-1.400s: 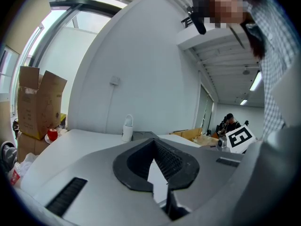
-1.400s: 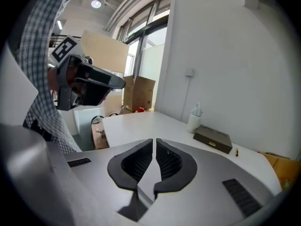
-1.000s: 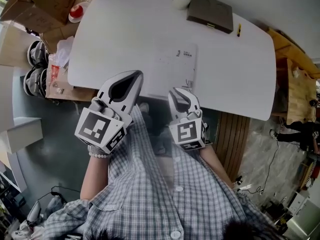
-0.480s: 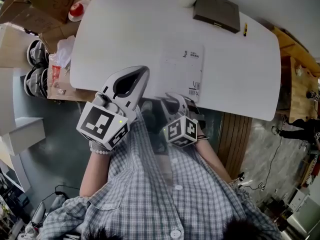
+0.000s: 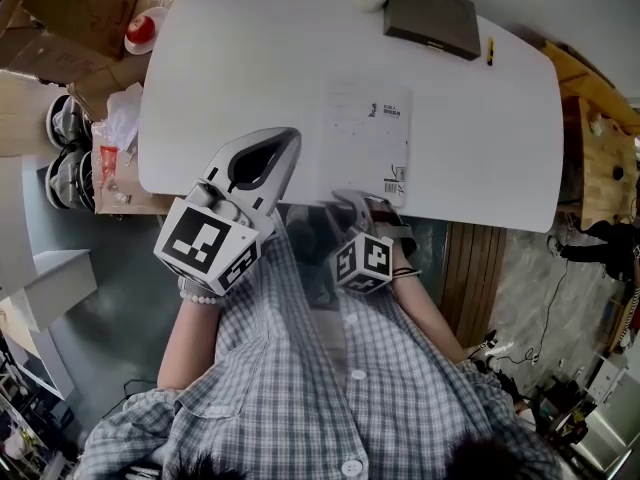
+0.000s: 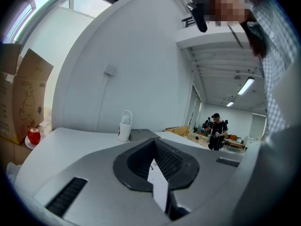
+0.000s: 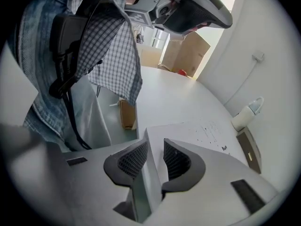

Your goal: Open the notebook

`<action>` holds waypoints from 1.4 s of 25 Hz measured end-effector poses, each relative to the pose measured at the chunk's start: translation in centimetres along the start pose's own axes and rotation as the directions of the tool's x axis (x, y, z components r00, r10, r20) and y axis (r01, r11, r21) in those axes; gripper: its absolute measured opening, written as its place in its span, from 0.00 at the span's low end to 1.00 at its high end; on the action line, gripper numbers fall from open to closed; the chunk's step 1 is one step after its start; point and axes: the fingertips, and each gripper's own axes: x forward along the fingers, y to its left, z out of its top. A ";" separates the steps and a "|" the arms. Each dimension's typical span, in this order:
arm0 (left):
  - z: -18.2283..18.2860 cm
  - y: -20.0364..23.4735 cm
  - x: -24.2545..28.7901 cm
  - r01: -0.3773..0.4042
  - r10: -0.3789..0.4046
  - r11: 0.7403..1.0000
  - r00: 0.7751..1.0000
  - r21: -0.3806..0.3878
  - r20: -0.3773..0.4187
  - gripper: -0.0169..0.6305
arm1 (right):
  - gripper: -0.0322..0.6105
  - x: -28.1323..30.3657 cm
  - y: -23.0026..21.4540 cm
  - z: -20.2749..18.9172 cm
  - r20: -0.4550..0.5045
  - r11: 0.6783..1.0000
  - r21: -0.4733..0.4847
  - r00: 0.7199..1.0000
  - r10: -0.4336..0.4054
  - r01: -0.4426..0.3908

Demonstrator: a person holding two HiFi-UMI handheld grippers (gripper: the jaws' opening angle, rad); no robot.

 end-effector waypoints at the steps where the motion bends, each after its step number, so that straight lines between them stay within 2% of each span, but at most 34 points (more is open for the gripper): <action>1: 0.0 0.1 0.1 0.006 -0.006 1.000 1.000 -0.002 -0.001 0.04 | 0.18 0.2 0.0 0.0 -0.007 1.000 0.001 1.000 -0.006 0.006; 9: 0.0 0.8 0.6 0.054 -0.054 0.998 0.999 -0.012 0.005 0.04 | 0.18 0.5 -0.4 -0.1 -0.006 0.999 0.018 0.999 -0.035 0.035; 13: -0.3 1.9 0.6 0.023 -0.022 0.999 1.000 -0.043 0.002 0.04 | 0.17 0.2 -0.3 -0.1 0.014 0.998 0.069 1.000 -0.008 0.007; 16: -2.1 3.1 1.1 -0.016 0.008 0.996 0.996 -0.089 -0.085 0.04 | 0.13 -0.4 -0.1 -0.2 0.034 0.982 0.187 0.999 0.013 -0.019; 19: -4.3 3.3 2.1 0.011 -0.038 0.989 0.983 -0.149 -0.181 0.04 | 0.11 -0.7 -0.4 0.0 0.042 0.966 0.257 0.999 0.003 -0.014; 21: -6.3 3.5 2.8 0.012 -0.058 0.984 0.964 -0.178 -0.260 0.04 | 0.11 -1.1 -0.5 0.1 0.047 0.957 0.292 0.999 -0.009 -0.005; 24: -9.5 4.4 3.5 -0.015 -0.061 0.982 0.919 -0.188 -0.390 0.04 | 0.11 -1.5 -0.8 0.3 0.056 0.938 0.346 0.998 -0.028 0.007; 25: -10.5 4.6 3.6 -0.026 -0.068 0.977 0.905 -0.213 -0.420 0.04 | 0.11 -1.7 -0.9 0.4 0.061 0.930 0.367 0.998 -0.032 0.007; 27: -12.4 4.7 3.7 -0.056 -0.103 0.945 0.884 -0.322 -0.455 0.04 | 0.11 -1.9 -1.2 0.5 0.073 0.913 0.408 0.997 -0.039 0.006; 28: -13.3 4.6 3.8 -0.069 -0.132 0.916 0.878 -0.394 -0.461 0.04 | 0.11 -2.0 -1.4 0.4 0.078 0.904 0.428 0.996 -0.044 0.007; 31: -15.6 3.5 4.1 -0.083 -0.232 0.807 0.865 -0.584 -0.444 0.04 | 0.11 -2.4 -1.8 0.4 0.091 0.877 0.481 0.993 -0.068 0.016; 33: -17.1 2.6 4.2 -0.086 -0.294 0.743 0.849 -0.664 -0.439 0.04 | 0.11 -2.7 -2.0 0.5 0.100 0.857 0.515 0.991 -0.092 0.027; 35: -18.5 1.6 4.2 -0.092 -0.346 0.698 0.825 -0.710 -0.447 0.04 | 0.10 -2.9 -2.3 0.6 0.110 0.834 0.551 0.988 -0.112 0.033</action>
